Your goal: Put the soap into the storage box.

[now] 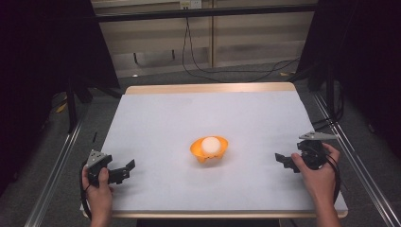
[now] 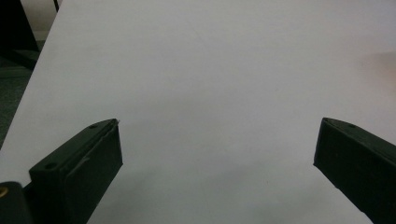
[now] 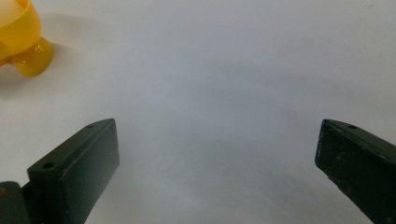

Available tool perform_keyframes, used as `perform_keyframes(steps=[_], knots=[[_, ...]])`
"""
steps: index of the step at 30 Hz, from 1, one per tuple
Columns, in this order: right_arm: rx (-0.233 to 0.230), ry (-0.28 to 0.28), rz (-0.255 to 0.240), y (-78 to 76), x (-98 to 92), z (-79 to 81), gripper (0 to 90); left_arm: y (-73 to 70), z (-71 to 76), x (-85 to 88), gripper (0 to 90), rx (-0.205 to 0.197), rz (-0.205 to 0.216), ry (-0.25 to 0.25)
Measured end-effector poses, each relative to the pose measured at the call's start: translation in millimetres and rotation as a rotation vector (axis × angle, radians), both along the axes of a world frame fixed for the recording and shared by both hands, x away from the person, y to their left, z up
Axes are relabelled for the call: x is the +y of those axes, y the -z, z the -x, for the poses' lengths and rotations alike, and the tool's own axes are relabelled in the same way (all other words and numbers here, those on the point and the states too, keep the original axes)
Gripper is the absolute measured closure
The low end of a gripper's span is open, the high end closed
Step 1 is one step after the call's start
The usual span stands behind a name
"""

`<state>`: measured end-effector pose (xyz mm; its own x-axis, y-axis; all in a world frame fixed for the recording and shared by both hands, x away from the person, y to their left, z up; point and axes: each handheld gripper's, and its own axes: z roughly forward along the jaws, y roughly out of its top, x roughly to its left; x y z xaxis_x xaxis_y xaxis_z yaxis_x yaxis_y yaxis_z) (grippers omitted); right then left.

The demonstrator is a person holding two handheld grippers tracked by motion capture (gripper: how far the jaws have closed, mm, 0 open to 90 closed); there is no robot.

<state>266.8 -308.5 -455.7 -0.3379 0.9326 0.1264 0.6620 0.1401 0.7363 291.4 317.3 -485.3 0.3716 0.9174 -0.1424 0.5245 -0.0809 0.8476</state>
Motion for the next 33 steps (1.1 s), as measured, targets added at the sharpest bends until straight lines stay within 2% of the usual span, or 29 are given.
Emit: perform_keyframes(steps=[3, 13, 19, 21, 33], knots=[[0.004, 0.013, 0.009, 3.3, -7.3, 4.2, 0.0, 0.0, 0.0, -0.1, 0.9, 0.000, -0.001, 0.001], [0.003, 0.037, -0.015, 13.2, -26.4, 19.3, 0.0, 0.1, 0.3, -0.8, 1.0, -0.002, -0.002, -0.002], [-0.024, 0.030, -0.034, 17.4, -36.3, 30.2, 0.0, 0.0, 0.4, -0.8, 0.9, -0.002, -0.002, 0.000], [-0.035, 0.027, -0.027, 18.4, -38.9, 34.1, 0.0, 0.0, 0.6, -1.0, 0.9, -0.003, -0.005, -0.002], [-0.081, 0.069, -0.046, 23.2, -60.0, 57.3, 0.0, -0.1, 1.0, -1.4, 1.0, -0.007, -0.008, 0.000]])
